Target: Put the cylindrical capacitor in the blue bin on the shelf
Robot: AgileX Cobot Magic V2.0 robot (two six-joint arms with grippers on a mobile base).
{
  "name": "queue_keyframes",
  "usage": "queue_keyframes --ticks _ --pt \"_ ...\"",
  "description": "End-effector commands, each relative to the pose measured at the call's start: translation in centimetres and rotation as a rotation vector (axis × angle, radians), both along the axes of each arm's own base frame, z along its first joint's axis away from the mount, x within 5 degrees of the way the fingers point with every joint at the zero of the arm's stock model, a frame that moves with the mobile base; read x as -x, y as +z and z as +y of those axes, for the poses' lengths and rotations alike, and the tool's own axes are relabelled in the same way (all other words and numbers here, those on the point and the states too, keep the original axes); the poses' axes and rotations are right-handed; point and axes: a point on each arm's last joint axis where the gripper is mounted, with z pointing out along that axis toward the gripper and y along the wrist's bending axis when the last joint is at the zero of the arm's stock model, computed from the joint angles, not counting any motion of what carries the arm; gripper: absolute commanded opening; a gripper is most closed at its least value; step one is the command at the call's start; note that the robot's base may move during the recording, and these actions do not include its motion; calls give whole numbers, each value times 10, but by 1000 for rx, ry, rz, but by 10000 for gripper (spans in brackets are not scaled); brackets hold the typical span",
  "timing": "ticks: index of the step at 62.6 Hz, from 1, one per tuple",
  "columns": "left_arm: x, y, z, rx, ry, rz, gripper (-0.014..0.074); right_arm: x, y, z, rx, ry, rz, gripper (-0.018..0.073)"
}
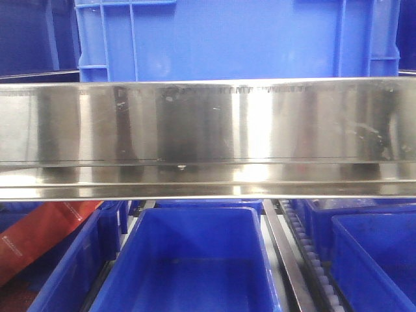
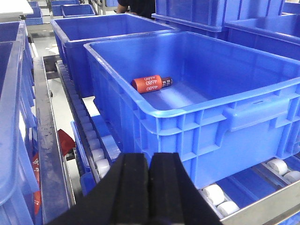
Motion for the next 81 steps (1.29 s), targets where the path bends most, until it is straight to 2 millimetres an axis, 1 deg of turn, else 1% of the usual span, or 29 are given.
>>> queue_keyframes --ticks 1,5,9,13,17,29,65,69,75,76,80,81 --pt "2 2 0 20 2 -12 -111 11 -22 -6 0 -14 -41 -154" --pt "2 2 0 20 2 -12 -111 19 -40 -10 -3 -17 -45 -154" --pt "2 2 0 20 2 -12 -111 24 -54 -12 -7 -19 -55 -154" --pt "2 2 0 20 2 -12 -111 29 -64 -14 -19 -22 -82 -154" --pt "2 2 0 20 2 -12 -111 32 -68 -16 -28 -24 -102 -154" --pt "2 2 0 20 2 -12 -111 34 -67 -16 -42 -27 -135 -154" --pt "1 1 0 20 3 -13 -111 34 -67 -16 -43 -27 -137 -154" --pt "4 0 1 14 7 -21 -111 34 -67 -16 -43 -27 -137 -154" --pt "12 -6 8 8 50 -67 -111 34 -67 -16 -43 -27 -137 -154" --pt "14 -13 10 12 69 -79 -111 34 -67 -16 -43 -27 -137 -154" --pt "21 -24 16 24 121 -123 -111 34 -67 -16 -43 -27 -137 -154" --pt "23 -29 18 28 140 -140 -111 34 -67 -16 -43 -27 -137 -154"
